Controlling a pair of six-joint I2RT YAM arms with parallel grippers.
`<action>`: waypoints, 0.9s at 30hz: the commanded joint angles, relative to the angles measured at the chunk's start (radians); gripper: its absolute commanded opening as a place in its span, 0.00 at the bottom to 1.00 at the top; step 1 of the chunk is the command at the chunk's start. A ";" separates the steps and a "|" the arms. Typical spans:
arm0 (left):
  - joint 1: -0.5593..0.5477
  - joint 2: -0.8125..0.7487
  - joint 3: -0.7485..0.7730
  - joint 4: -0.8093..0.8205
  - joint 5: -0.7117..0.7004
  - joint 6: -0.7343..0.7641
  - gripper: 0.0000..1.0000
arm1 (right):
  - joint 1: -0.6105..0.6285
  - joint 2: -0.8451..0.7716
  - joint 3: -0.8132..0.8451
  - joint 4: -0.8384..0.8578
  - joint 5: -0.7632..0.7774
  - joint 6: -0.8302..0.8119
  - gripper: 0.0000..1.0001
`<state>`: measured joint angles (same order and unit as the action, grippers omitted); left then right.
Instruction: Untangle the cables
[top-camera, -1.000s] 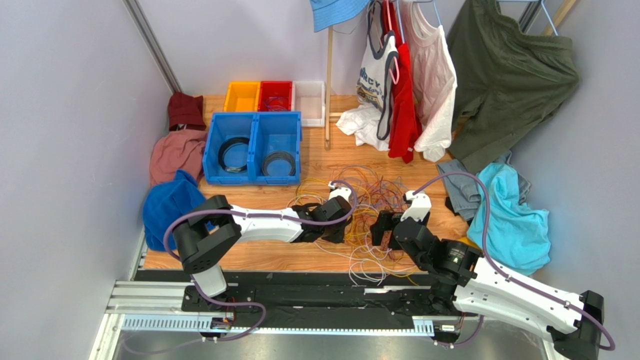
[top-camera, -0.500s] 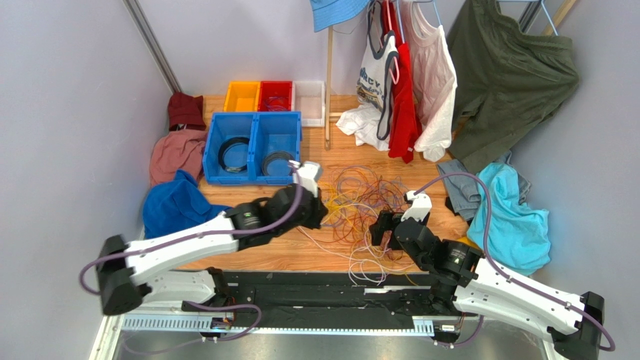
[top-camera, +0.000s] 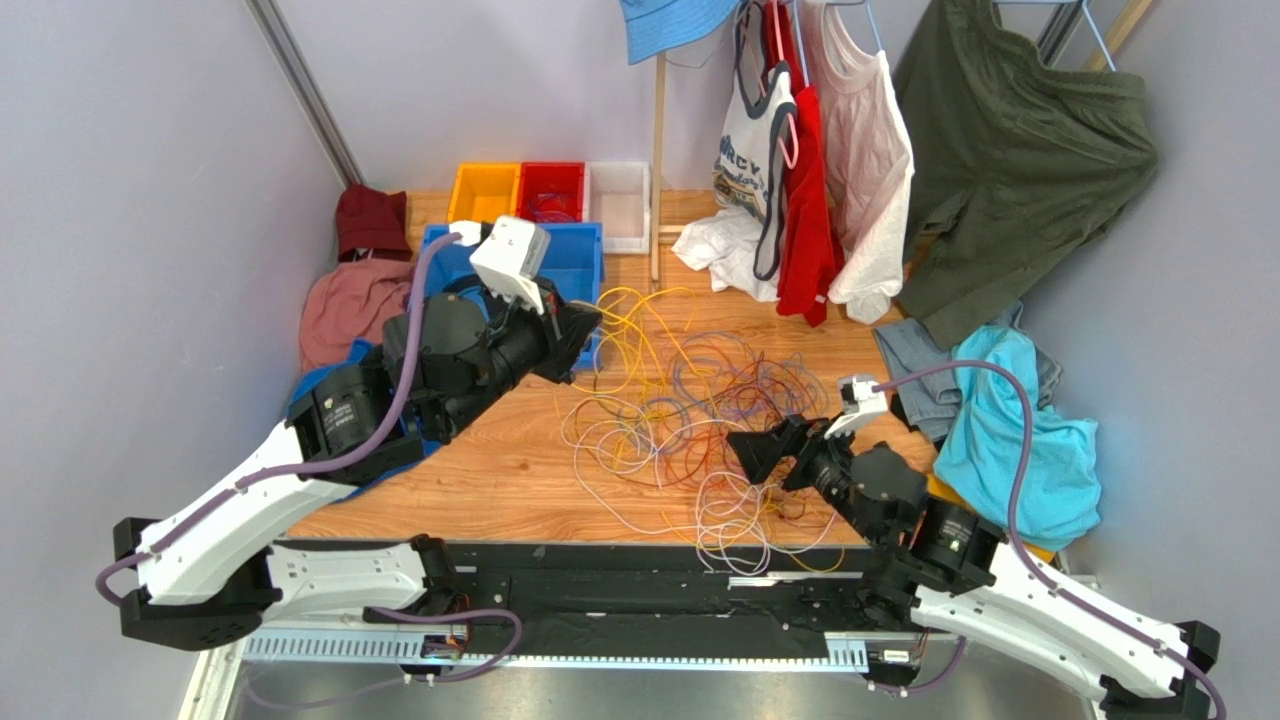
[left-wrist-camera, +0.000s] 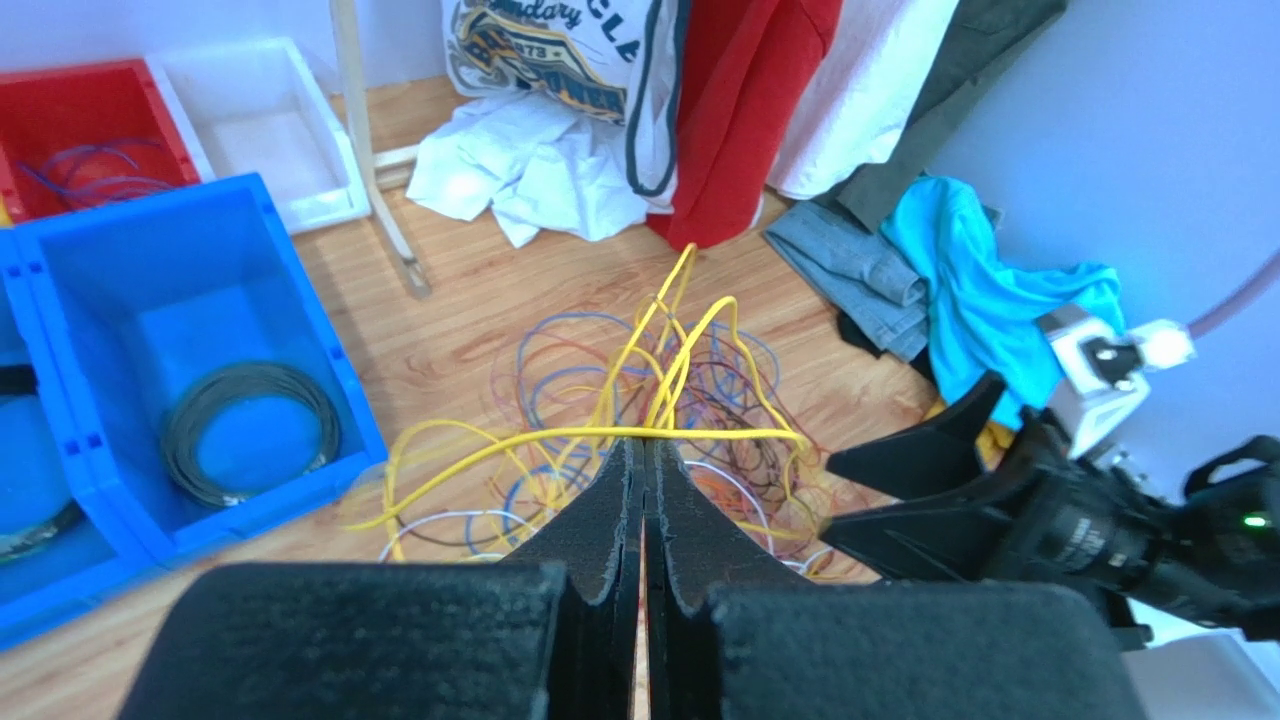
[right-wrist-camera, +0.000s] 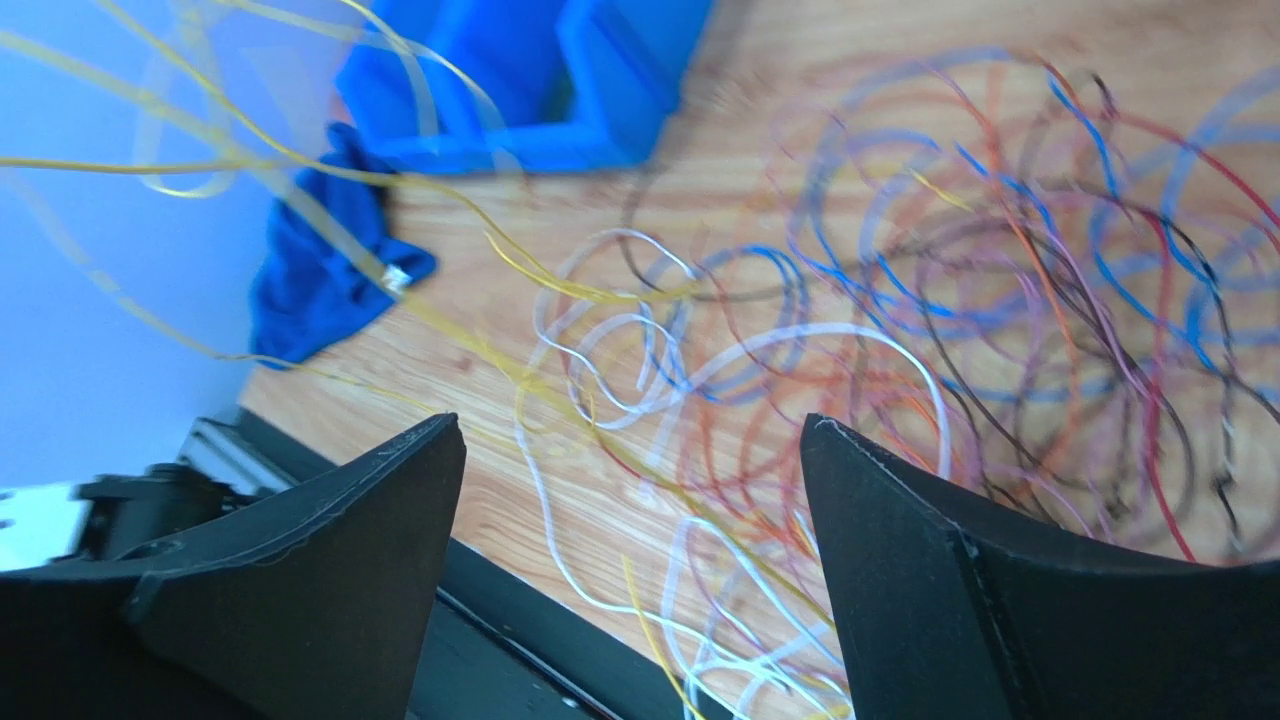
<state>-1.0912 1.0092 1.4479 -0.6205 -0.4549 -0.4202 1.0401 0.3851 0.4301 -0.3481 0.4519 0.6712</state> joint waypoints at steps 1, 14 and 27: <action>-0.001 0.065 0.086 -0.090 -0.001 0.087 0.00 | 0.005 -0.003 0.070 0.212 -0.099 -0.171 0.87; 0.001 0.092 0.045 -0.077 0.056 0.067 0.00 | 0.003 0.425 0.392 0.281 0.044 -0.380 0.76; 0.001 0.035 0.002 -0.094 0.047 0.064 0.00 | -0.006 0.497 0.386 0.265 0.174 -0.374 0.07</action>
<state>-1.0912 1.0798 1.4620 -0.7208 -0.4019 -0.3714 1.0393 0.9188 0.7929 -0.1123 0.5488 0.3061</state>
